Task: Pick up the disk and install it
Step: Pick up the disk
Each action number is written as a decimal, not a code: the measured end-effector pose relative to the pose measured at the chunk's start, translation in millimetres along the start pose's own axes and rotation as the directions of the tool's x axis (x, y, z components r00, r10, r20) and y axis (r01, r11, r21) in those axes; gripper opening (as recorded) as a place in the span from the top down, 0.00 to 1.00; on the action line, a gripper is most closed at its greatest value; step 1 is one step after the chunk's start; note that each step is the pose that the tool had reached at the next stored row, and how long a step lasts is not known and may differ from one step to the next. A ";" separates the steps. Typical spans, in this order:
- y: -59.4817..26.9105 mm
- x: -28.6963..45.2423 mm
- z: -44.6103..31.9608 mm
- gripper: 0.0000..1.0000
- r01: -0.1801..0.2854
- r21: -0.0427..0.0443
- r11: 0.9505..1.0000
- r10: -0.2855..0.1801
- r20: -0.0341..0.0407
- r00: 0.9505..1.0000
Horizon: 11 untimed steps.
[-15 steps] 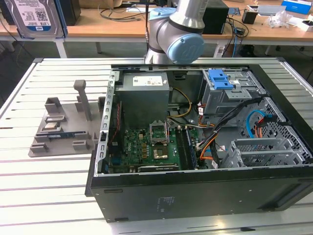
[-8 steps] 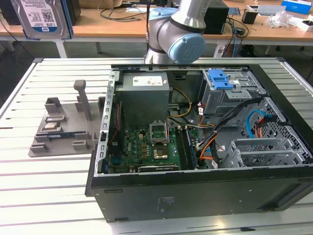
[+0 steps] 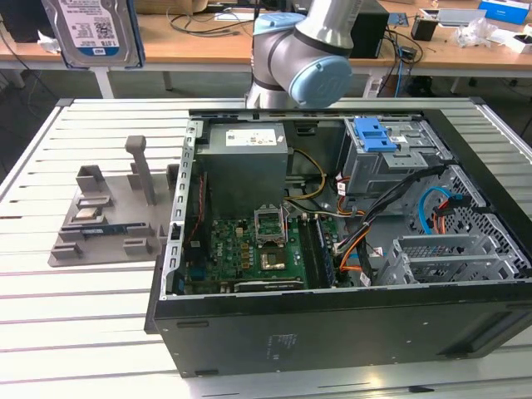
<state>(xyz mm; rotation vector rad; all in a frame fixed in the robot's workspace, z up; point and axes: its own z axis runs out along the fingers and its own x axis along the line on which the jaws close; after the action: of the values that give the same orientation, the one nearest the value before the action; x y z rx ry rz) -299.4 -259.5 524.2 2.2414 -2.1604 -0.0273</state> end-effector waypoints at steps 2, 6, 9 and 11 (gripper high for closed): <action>-12.4 1.3 -0.3 0.63 0.000 -0.001 1.000 0.000 0.000 1.000; -31.8 3.2 -0.9 0.63 0.000 -0.002 1.000 0.000 0.000 1.000; -46.1 4.6 -1.2 0.63 0.000 -0.003 1.000 0.000 0.000 1.000; -54.7 5.2 -1.4 0.63 0.000 -0.004 1.000 0.000 0.000 1.000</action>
<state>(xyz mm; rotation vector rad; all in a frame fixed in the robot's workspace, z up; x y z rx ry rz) -244.5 -262.6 523.9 2.2391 -2.1584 -0.0321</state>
